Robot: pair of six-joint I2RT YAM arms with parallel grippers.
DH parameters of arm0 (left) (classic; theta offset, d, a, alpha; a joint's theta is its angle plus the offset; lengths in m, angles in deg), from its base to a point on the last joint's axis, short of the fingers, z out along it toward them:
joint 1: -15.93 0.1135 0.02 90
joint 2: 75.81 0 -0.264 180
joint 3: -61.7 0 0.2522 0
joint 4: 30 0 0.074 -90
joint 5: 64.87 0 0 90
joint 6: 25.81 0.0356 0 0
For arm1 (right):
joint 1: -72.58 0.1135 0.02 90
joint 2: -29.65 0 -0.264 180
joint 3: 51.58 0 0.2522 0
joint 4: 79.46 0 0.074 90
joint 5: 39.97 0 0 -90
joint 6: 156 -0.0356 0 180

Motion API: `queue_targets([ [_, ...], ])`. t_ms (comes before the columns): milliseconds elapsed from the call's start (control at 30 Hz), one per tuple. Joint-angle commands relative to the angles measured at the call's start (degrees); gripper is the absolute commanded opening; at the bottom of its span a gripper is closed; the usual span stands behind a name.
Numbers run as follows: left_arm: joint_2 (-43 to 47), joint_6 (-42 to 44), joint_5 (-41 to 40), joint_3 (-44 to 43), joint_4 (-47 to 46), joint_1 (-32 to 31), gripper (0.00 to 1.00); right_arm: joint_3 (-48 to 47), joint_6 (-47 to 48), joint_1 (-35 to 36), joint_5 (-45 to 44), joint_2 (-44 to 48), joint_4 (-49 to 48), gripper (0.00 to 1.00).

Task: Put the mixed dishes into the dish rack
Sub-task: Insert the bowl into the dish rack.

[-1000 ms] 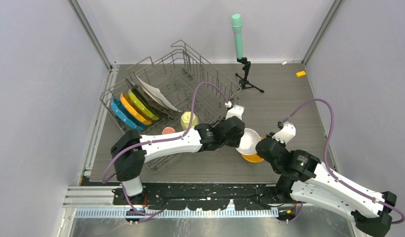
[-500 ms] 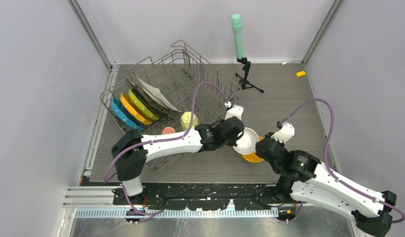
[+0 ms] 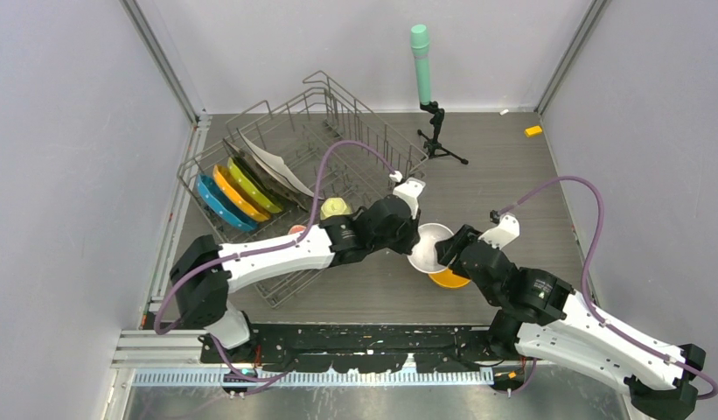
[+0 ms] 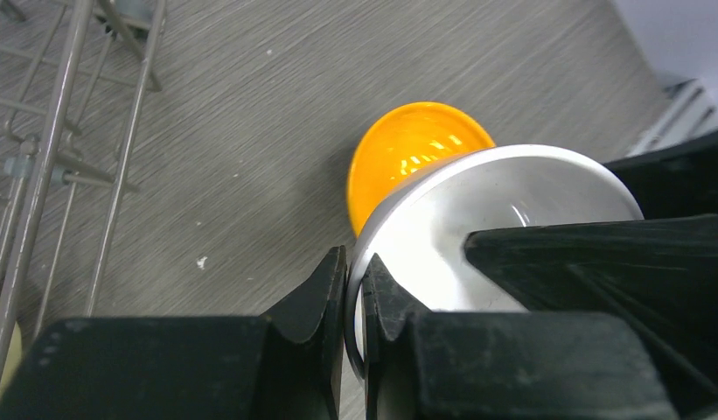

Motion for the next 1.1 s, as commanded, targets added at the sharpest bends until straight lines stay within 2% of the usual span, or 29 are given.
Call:
queue_targets([
  [0,6.0,0.8,6.1,2.0,-7.6,1.7,0.0,-2.4,2.7,0.0,3.2,1.0,-6.6,0.66],
  [133,9.2,1.1,9.4,4.3,-8.7,4.7,0.0,-3.1,6.2,-0.1,11.4,2.2,-12.7,0.72],
  [267,12.0,0.5,15.1,6.7,-11.7,8.5,0.0,-3.6,8.8,0.0,18.6,2.4,-19.9,0.74],
  [467,17.1,0.4,21.4,9.9,-11.7,12.7,0.0,-6.7,12.2,-0.1,23.3,0.5,-23.7,0.75],
  [600,22.9,-1.6,28.5,14.8,-16.6,16.9,0.0,-7.7,13.8,0.0,26.6,-0.8,-26.7,0.75],
  [700,27.9,-1.4,30.4,16.9,-15.2,19.5,0.0,-8.3,14.0,0.0,29.3,-2.5,-28.5,0.75],
  [833,32.3,-0.1,31.6,18.4,-12.9,21.4,0.0,-8.1,13.6,0.0,32.3,-4.5,-32.0,0.75],
  [1067,34.2,0.1,37.6,19.6,-13.8,21.8,0.0,-7.7,12.8,0.0,39.6,-9.2,-38.3,0.74],
])
